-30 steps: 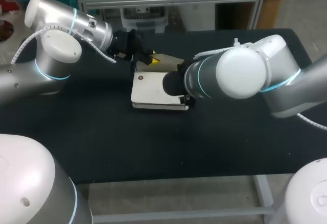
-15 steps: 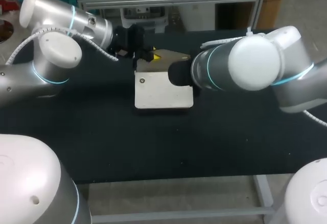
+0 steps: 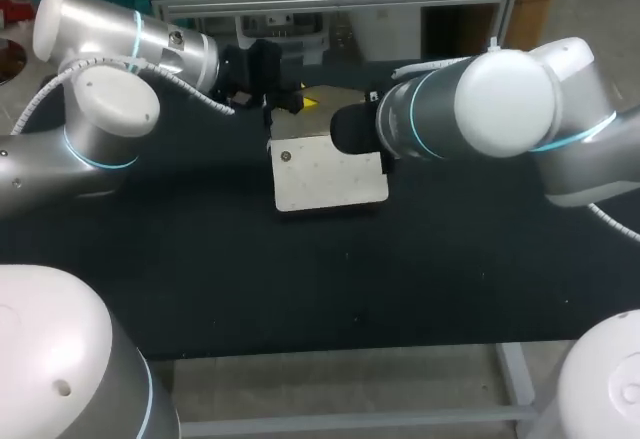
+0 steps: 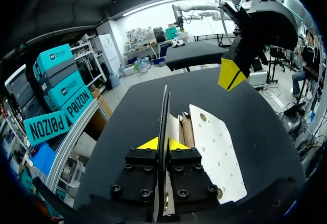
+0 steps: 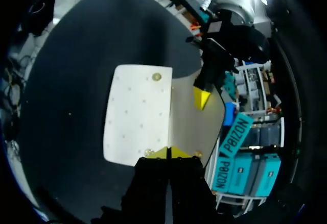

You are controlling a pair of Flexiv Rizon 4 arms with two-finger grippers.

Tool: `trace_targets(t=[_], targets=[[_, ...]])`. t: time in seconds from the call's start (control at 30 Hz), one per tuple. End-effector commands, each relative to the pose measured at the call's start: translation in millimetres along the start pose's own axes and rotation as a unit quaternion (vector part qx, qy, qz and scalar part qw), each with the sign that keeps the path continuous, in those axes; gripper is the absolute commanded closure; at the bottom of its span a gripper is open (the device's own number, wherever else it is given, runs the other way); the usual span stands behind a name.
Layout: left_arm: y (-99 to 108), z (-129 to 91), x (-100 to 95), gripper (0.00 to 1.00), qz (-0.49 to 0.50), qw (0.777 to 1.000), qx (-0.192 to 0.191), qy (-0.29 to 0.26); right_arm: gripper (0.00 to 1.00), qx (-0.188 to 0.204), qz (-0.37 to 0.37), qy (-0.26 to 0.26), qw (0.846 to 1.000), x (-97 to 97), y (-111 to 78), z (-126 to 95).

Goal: Pick up the bag, open it, inspect its contents, close it, and place it on the opposite side

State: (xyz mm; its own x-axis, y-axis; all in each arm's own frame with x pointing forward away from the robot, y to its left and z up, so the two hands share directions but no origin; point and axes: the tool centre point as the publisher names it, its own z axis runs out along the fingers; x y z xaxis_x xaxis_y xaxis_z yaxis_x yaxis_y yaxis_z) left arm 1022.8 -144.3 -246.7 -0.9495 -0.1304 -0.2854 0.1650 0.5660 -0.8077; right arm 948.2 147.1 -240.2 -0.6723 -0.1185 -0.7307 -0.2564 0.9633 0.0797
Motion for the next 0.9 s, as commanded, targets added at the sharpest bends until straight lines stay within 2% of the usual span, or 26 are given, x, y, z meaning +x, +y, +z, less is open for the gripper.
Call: trace_targets(t=[0.03, 0.2, 0.4, 0.53, 0.67, 0.9], targets=[[-17, -18, 19.8, 1.0, -0.003, 1.0, 0.001, -0.024, 1.0, 0.01, -0.005, -0.001, 1.0, -12.0, 7.1, 2], [-24, -21, 24.9, 1.0, -0.017, 0.999, -0.003, -0.029, 1.0, 0.012, -0.014, -0.007, 1.0, -19.7, 7.5, 10], [-28, -23, 29.5, 1.0, -0.036, 0.999, 0.002, -0.037, 1.0, 0.011, -0.012, -0.006, 1.0, -19.2, 5.7, 27], [-30, -25, 30.0, 1.0, -0.042, 0.998, 0.005, -0.041, 1.0, 0.007, -0.01, 0.011, 1.0, -14.4, 6.9, 42], [-32, -26, 30.6, 1.0, -0.047, 0.998, 0.011, -0.037, 1.0, 0.005, -0.014, 0.018, 1.0, -7.7, 8.0, 48], [-37, -27, 27.5, 1.0, -0.055, 0.997, 0.014, -0.051, 1.0, 0.005, -0.013, 0.028, 1.0, 9.3, 9.5, 43]])
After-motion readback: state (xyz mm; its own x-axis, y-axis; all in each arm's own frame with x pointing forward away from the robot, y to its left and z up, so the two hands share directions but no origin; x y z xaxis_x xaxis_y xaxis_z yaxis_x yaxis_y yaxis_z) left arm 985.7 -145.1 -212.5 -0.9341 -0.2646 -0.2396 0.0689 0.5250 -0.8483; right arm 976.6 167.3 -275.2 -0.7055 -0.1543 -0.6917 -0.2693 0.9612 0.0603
